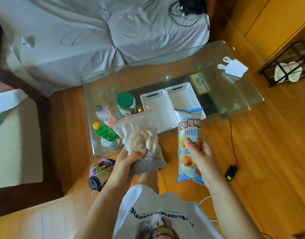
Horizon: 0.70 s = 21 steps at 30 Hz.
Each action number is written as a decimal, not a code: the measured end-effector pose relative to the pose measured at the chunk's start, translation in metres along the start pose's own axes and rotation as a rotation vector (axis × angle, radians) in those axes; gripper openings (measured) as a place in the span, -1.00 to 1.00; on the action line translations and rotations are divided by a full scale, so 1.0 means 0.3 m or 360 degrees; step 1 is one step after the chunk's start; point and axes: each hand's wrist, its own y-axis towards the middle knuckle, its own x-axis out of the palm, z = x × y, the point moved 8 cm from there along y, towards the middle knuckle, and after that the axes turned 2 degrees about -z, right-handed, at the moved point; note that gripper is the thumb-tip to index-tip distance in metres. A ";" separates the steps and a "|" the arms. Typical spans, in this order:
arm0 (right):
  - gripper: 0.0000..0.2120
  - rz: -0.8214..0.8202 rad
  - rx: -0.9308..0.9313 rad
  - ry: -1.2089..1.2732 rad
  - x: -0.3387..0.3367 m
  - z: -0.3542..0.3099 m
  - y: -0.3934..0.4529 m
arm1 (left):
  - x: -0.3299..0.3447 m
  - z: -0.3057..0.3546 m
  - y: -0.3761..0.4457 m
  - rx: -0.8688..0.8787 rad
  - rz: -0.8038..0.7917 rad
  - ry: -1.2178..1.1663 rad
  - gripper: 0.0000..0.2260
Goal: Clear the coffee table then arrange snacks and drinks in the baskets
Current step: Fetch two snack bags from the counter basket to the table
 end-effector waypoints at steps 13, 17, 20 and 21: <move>-0.90 -0.0111 0.0036 -0.0254 0.204 -0.309 0.742 | -0.020 0.428 0.605 -0.0011 0.0168 0.0088 -0.70; -0.88 -0.0158 0.0095 -0.0312 0.223 -0.273 0.900 | -0.060 0.394 0.711 -0.0139 0.0300 0.0033 -0.61; -0.87 -0.0210 0.0168 -0.0352 0.241 -0.225 1.081 | -0.105 0.363 0.873 -0.0200 0.0394 0.0046 -0.67; -0.86 -0.0210 0.0194 -0.0370 0.247 -0.215 1.138 | -0.114 0.359 0.930 -0.0221 0.0423 0.0041 -0.72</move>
